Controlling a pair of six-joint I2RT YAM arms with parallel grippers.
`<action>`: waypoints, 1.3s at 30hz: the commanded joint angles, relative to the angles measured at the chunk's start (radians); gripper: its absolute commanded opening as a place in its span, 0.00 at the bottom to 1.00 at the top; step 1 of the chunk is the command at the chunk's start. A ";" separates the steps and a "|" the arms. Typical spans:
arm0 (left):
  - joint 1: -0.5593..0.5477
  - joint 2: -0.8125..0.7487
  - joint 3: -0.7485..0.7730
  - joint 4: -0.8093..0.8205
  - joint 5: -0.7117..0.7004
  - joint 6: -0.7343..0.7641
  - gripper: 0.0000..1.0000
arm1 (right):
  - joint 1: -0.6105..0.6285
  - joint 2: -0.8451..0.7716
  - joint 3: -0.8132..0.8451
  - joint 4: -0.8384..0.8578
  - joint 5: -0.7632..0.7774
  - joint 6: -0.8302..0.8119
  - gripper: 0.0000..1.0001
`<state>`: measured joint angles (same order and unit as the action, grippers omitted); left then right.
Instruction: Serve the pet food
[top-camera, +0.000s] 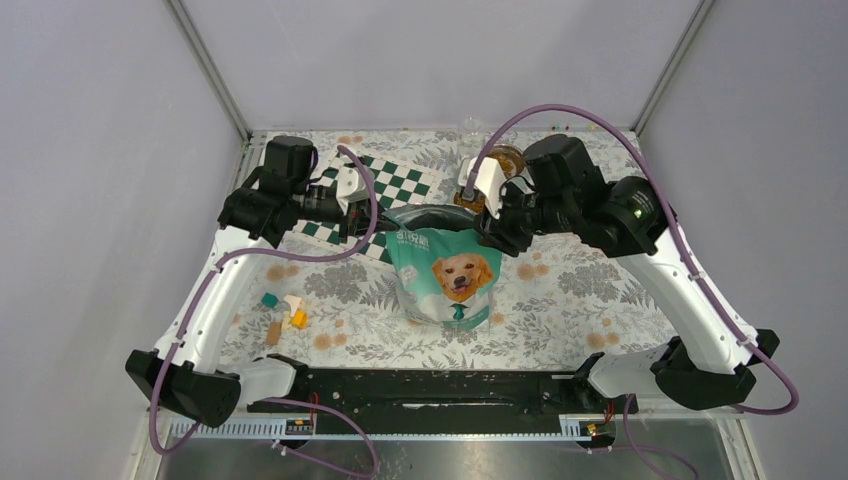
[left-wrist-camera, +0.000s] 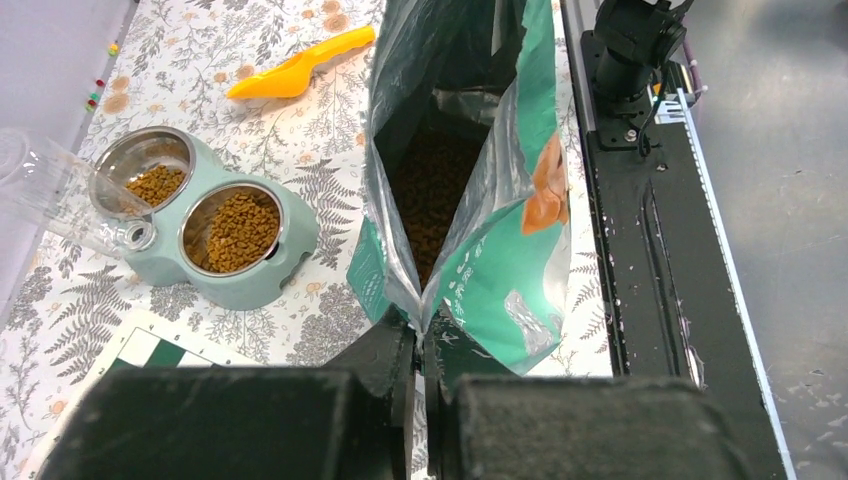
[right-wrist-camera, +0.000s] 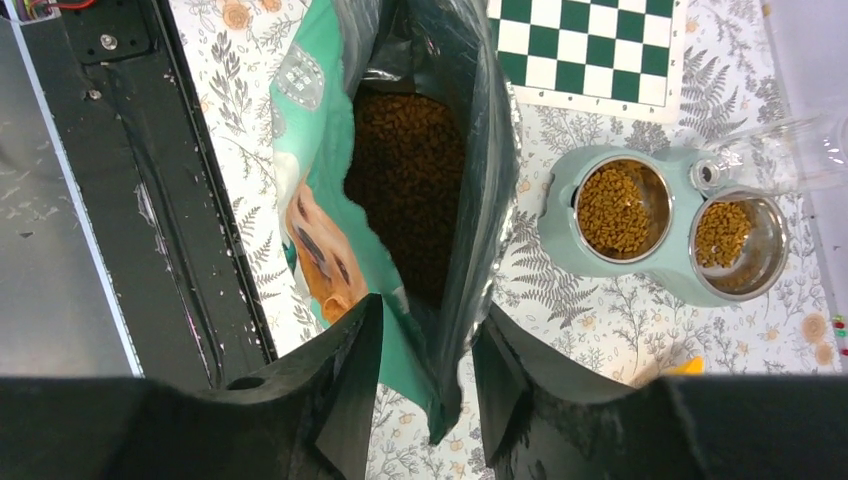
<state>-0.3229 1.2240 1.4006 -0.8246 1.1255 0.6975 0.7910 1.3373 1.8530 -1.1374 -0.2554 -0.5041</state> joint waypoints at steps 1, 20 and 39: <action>-0.001 -0.034 0.043 -0.017 -0.040 0.057 0.00 | -0.010 0.058 0.043 -0.059 -0.015 -0.027 0.41; -0.076 -0.204 -0.006 0.000 -0.442 0.084 0.00 | -0.092 -0.130 0.074 0.096 0.293 -0.080 0.00; -0.161 -0.224 -0.161 0.254 -0.324 -0.114 0.33 | -0.092 -0.411 -0.476 0.347 0.198 0.042 0.43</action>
<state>-0.4988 0.9977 1.2331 -0.6472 0.7940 0.6617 0.7219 0.9245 1.2987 -0.7223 -0.1188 -0.5068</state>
